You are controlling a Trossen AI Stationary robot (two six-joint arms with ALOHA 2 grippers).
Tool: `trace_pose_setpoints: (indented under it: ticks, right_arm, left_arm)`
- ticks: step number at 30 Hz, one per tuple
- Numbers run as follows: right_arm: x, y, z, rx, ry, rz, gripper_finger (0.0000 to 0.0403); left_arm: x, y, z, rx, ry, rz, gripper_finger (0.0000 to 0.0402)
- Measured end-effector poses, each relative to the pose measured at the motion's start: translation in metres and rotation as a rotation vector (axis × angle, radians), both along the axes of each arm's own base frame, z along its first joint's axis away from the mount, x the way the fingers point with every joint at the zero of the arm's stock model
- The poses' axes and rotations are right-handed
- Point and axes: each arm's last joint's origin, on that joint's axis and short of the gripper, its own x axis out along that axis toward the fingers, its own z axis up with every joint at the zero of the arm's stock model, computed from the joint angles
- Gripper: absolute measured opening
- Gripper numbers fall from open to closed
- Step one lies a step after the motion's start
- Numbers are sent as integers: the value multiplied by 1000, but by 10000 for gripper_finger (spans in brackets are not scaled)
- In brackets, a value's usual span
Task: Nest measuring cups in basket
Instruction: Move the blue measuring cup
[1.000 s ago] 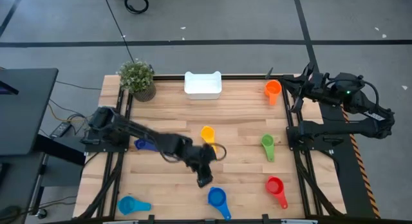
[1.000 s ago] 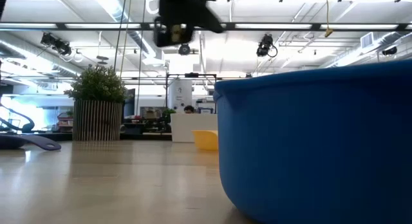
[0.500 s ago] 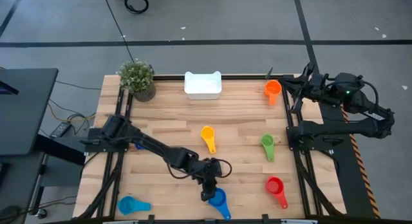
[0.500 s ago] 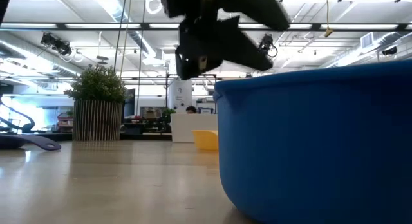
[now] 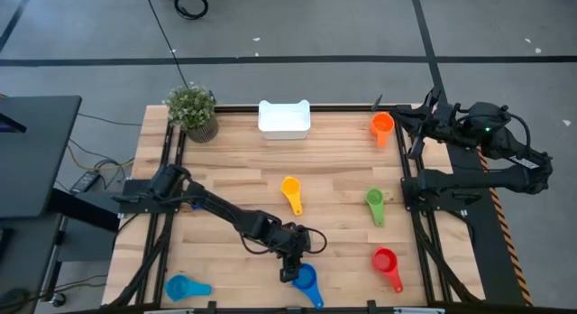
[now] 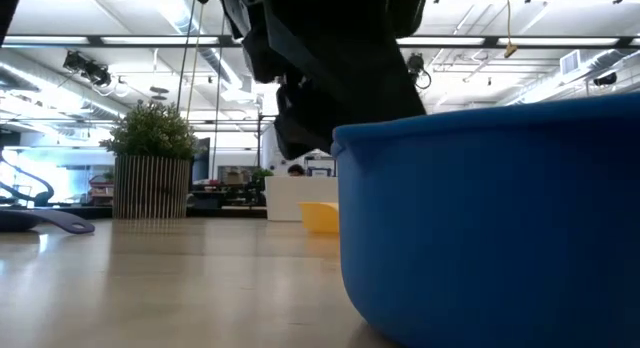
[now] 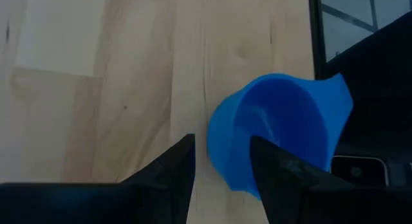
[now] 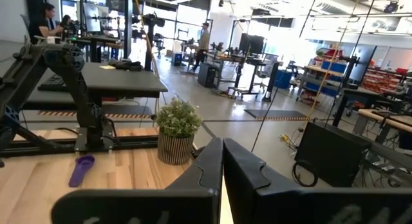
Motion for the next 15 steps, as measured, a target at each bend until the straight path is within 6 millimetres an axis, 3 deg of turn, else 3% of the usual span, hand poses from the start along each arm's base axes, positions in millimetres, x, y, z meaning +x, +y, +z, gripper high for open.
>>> trace_pose_setpoints:
  ticks: [15]
  right_arm:
    - [0, 0, 0, 0, 0, 0, 20]
  left_arm:
    - [-1, -17, -25, -2, 27, -26, 140]
